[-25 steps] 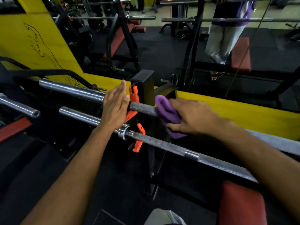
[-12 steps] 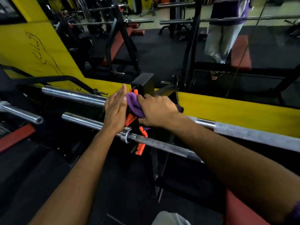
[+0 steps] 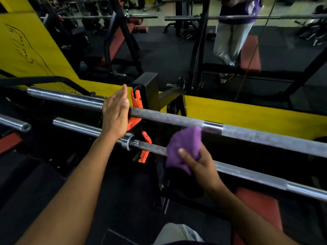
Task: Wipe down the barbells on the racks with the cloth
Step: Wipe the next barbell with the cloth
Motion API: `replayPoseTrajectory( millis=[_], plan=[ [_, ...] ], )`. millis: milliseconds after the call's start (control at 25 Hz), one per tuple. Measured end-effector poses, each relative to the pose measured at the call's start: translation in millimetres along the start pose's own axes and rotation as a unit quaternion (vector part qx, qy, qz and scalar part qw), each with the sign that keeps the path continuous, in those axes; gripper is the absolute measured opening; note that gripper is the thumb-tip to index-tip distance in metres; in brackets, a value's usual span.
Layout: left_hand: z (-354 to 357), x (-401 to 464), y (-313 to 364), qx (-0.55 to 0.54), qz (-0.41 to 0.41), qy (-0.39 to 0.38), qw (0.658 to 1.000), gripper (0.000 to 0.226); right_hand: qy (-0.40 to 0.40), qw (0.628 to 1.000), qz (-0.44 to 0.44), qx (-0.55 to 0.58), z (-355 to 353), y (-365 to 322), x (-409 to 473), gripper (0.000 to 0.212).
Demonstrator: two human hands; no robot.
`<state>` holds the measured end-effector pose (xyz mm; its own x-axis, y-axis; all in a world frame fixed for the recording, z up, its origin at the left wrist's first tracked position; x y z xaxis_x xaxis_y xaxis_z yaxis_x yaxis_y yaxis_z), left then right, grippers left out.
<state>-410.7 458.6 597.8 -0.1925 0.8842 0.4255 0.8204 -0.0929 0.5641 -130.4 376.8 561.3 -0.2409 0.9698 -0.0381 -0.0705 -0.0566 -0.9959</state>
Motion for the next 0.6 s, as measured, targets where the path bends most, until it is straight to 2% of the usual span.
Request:
replayPoseTrajectory(
  millis=[40, 80, 120, 160, 200, 280, 320, 400, 600],
  plan=[
    [0.0, -0.2, -0.8, 0.0, 0.004, 0.0, 1.0, 0.092, 0.055, 0.981, 0.111, 0.149, -8.3, 3.9, -4.5, 0.017],
    [0.5, -0.3, -1.2, -0.002, 0.006, 0.0, 1.0, 0.096, 0.099, 0.943, 0.188, 0.255, -17.5, 5.5, -6.2, 0.027],
    [0.8, -0.5, -1.4, -0.005, 0.006, -0.003, 1.0, 0.097, 0.13, 0.909, 0.223, 0.328, -26.4, 7.6, -5.9, 0.037],
    [0.3, -0.7, -1.2, -0.005, 0.007, -0.002, 1.0, 0.098, 0.154, 0.888, 0.225, 0.37, -33.8, 10.0, -1.9, 0.033],
    [-0.3, -1.4, -0.2, -0.004, 0.007, 0.001, 1.0, 0.098, 0.167, 0.881, 0.209, 0.391, -36.0, 4.2, 1.1, 0.029],
    [-1.5, -1.6, 2.1, -0.003, 0.006, 0.004, 1.0, 0.1, 0.174, 0.88, 0.179, 0.405, -36.4, -6.7, 6.2, 0.035],
    [-2.0, -1.7, 2.9, 0.0, 0.007, 0.003, 1.0, 0.1, 0.167, 0.869, 0.168, 0.435, -36.3, -5.5, 8.9, 0.029],
    [-2.7, -2.7, 3.9, 0.002, 0.002, 0.001, 1.0, 0.1, 0.138, 0.854, 0.162, 0.475, -33.1, -10.8, 7.7, 0.038],
    [-1.4, -1.4, 1.4, 0.013, 0.006, -0.011, 1.0, 0.099, 0.097, 0.871, 0.177, 0.448, -27.9, -11.5, 2.7, 0.05]
  ],
)
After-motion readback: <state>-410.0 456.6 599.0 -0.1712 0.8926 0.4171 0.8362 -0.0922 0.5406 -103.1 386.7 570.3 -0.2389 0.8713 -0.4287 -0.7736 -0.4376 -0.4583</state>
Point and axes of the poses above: each hand's wrist, its own x-axis towards the middle knuckle, its own z-axis out of the palm, y = z × x, the point moved 1 cm from there along x, towards the middle knuckle, and after that the axes turned 3 degrees about -x, right-handed, at the moved point
